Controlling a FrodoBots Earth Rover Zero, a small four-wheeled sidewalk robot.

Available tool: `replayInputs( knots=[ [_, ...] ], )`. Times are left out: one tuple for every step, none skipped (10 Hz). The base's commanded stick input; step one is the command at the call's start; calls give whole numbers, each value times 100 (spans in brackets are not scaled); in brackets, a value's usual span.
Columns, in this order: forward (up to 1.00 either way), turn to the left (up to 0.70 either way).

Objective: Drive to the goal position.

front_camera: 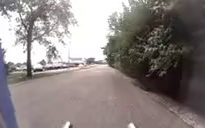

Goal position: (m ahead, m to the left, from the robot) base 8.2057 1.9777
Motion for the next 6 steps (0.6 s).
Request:
replayInputs(
  knots=[
    [45,0],
    [45,0],
    [45,0],
    [45,0],
    [45,0],
    [45,0]
  ],
)
